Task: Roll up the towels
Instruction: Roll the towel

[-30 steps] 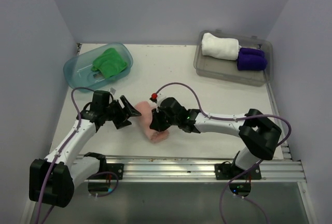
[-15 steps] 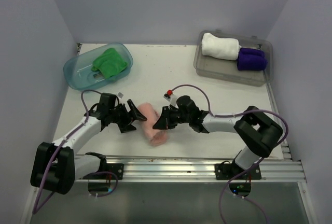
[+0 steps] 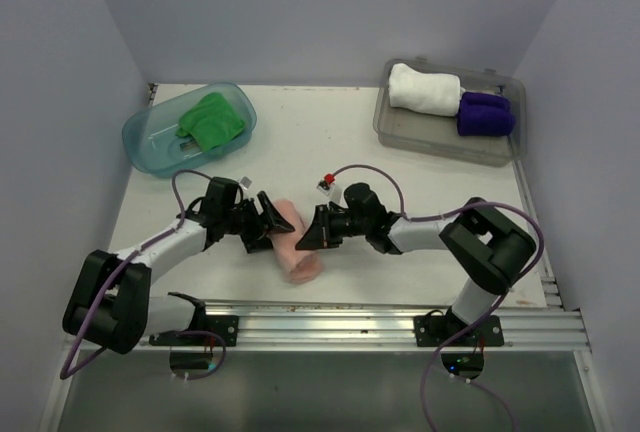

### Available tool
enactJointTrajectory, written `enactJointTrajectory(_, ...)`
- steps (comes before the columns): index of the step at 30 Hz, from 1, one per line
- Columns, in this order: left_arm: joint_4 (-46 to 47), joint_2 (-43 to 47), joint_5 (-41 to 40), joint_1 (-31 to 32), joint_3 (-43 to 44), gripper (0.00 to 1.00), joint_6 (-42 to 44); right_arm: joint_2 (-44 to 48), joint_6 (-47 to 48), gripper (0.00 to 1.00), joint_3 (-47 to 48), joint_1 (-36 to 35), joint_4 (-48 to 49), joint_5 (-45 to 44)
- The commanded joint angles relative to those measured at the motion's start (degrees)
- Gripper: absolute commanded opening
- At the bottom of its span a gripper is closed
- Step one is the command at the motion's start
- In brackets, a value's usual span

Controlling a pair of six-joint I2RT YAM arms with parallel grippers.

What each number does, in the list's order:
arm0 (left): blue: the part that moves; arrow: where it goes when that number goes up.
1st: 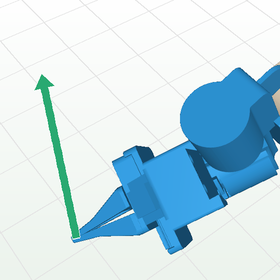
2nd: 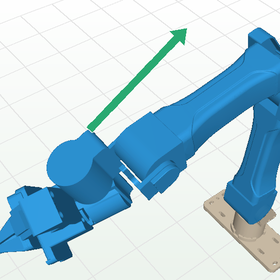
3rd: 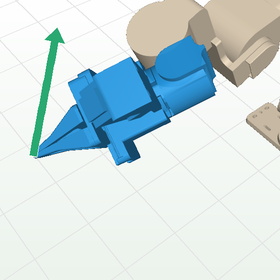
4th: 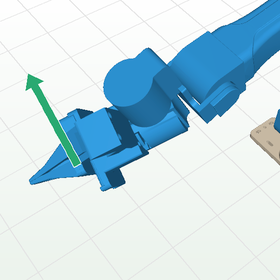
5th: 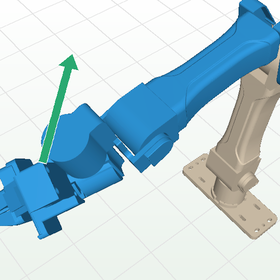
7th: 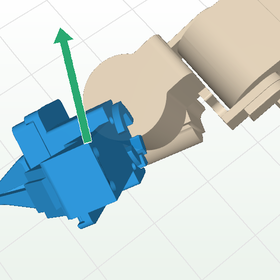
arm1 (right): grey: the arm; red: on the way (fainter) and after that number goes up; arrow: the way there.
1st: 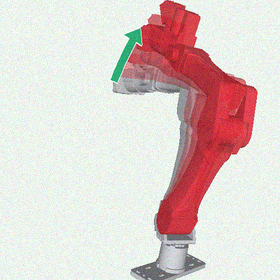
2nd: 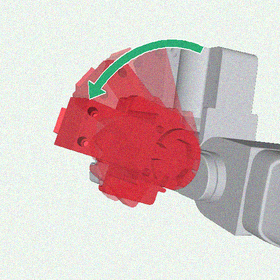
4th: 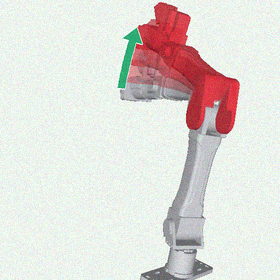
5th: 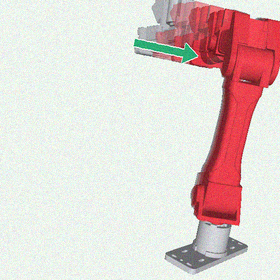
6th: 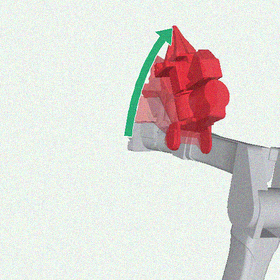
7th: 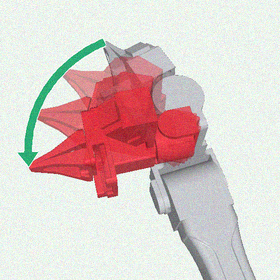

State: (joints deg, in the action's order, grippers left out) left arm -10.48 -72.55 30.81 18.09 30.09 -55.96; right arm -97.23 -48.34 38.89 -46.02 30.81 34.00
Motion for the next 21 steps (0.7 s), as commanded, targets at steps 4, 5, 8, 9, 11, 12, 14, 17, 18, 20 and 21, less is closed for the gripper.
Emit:
enactJointTrajectory(4,1.8,-1.7,-2.8,2.3,1.7,0.7,-2.8,3.0,9.0,0.39,5.3,-0.6,-18.0,-2.5)
enactJointTrajectory(5,1.1,-2.1,-3.1,2.3,2.3,0.69,-3.0,4.1,10.8,0.46,6.5,-0.6,-24.5,-3.6)
enactJointTrajectory(8,0.1,-2.9,-4.2,2.4,2.3,0.66,-4.0,8.4,14.7,0.64,9.4,-0.7,-33.1,-8.0)
enactJointTrajectory(9,0.1,-2.9,-4.3,2.4,2.3,0.66,-4.3,9.7,16.2,0.67,10.1,-1.0,-35.0,-9.7)
enactJointTrajectory(11,-0.2,-2.9,-4.8,2.5,2.4,0.65,-4.9,12.2,18.8,0.71,12.9,-3.5,-42.3,-18.7)
enactJointTrajectory(12,-0.3,-3.0,-4.9,2.6,2.6,0.65,-4.9,13.6,21.4,0.72,14.2,-5.1,-44.7,-23.1)
enactJointTrajectory(14,-1.3,-2.9,-5.5,2.7,3.2,0.64,-5.0,14.2,23.4,0.74,18.7,-10.9,-50.8,-35.7)
enactJointTrajectory(17,-1.9,-3.1,-5.8,2.9,4.0,0.64,-5.0,12.9,26.7,0.75,23.3,-17.6,-54.6,-47.4)
enactJointTrajectory(18,-1.9,-3.1,-5.8,2.9,4.3,0.64,-4.9,12.3,27.6,0.75,24.1,-19.1,-55.1,-49.4)
enactJointTrajectory(20,-2.3,-3.2,-6.0,3.0,4.5,0.64,-4.9,9.8,29.4,0.75,27.1,-22.9,-56.8,-55.2)
enactJointTrajectory(21,-2.2,-3.3,-6.0,3.0,4.6,0.64,-4.9,8.7,31.2,0.75,28.2,-24.0,-57.4,-56.8)
